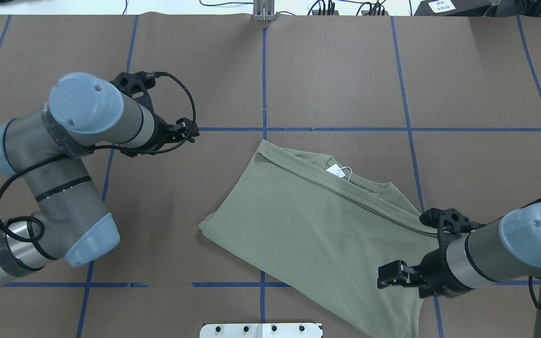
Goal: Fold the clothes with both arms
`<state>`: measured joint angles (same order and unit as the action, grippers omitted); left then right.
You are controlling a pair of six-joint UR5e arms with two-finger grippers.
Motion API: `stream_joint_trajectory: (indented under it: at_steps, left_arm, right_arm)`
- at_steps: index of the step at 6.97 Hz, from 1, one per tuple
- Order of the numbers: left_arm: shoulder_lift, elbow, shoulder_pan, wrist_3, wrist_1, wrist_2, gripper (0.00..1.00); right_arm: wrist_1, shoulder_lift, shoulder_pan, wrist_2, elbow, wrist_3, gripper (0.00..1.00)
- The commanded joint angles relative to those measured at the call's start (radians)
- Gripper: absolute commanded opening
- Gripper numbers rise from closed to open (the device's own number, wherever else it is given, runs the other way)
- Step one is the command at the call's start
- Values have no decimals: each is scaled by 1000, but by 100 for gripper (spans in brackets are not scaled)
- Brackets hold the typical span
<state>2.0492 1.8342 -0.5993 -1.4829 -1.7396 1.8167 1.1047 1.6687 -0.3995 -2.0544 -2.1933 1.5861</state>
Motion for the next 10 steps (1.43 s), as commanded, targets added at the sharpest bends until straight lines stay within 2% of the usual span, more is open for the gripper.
stream_joint_trajectory:
  at_steps: [1, 3, 5, 7, 8, 9, 10]
  left_arm:
    - [8, -3, 206, -194, -6, -2, 99]
    - [23, -9, 268, -273, -6, -3, 99]
    - [22, -29, 262, -261, -9, -10, 96]
    - [23, -58, 247, -249, -30, -63, 89]
    - [23, -94, 248, -251, -63, -65, 75]
    - [22, -101, 248, -249, -84, -65, 34]
    - [20, -96, 248, -247, -84, -60, 0]
  right_arm:
    - [1, -61, -168, 0, 23, -5, 100]
    - [4, -141, -199, 3, 95, -5, 100]
    - [4, -144, -203, 3, 95, -5, 100]
    - [4, -144, -205, 3, 96, -5, 100]
    - [4, -144, -205, 2, 96, -5, 100]
    - [4, -144, -206, 3, 96, -5, 100]
    - [4, -144, -208, 2, 96, -5, 100]
